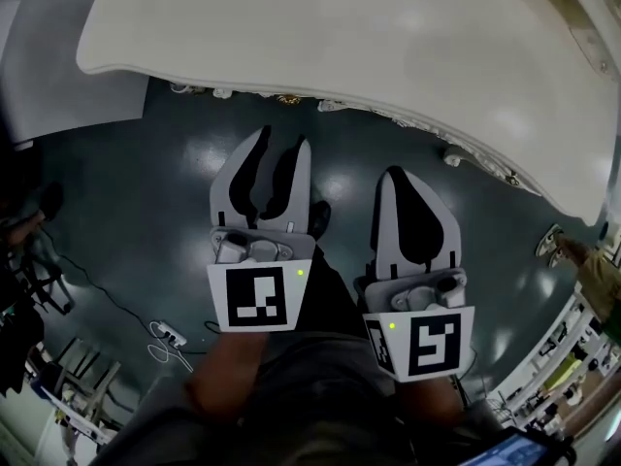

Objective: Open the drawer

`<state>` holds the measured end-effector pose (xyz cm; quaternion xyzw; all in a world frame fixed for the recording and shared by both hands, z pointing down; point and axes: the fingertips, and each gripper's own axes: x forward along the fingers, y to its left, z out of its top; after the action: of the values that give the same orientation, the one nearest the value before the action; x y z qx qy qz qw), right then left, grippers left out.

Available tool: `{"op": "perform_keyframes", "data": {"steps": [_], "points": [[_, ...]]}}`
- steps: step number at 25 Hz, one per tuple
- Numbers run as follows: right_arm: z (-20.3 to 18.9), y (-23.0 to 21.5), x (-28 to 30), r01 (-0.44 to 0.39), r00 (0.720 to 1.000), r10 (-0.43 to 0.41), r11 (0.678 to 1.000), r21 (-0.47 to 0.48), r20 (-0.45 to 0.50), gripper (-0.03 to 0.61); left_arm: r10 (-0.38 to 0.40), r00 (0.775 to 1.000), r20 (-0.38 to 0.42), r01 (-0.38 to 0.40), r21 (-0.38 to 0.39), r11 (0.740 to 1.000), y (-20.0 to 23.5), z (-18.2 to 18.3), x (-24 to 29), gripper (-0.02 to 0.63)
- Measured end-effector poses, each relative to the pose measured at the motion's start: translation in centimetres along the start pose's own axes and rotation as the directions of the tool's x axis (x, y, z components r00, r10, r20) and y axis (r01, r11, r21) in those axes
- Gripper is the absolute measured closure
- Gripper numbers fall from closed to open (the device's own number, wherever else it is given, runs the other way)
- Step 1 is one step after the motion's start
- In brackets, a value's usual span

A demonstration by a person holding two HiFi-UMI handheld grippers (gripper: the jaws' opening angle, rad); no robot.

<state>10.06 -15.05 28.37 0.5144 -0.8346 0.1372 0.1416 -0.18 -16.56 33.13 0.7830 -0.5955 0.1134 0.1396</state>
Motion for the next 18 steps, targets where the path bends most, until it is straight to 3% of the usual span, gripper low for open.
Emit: {"op": "perform_keyframes", "data": {"steps": [5,18], "points": [[-0.7,-0.1,0.4,-0.004,1.000,0.004,1.000,0.001,-0.013,0.565,-0.004,1.000,0.001,0.004,-0.007,1.000,-0.1,-0.9,1.6,0.378],[-2.3,-1.4,0.5,0.009,0.999,-0.009,1.000,0.013,-0.046,0.565,0.045,0.999,-0.014,-0.046,-0.013,0.999,1.3,-3.0,3.9,0.350]]}}
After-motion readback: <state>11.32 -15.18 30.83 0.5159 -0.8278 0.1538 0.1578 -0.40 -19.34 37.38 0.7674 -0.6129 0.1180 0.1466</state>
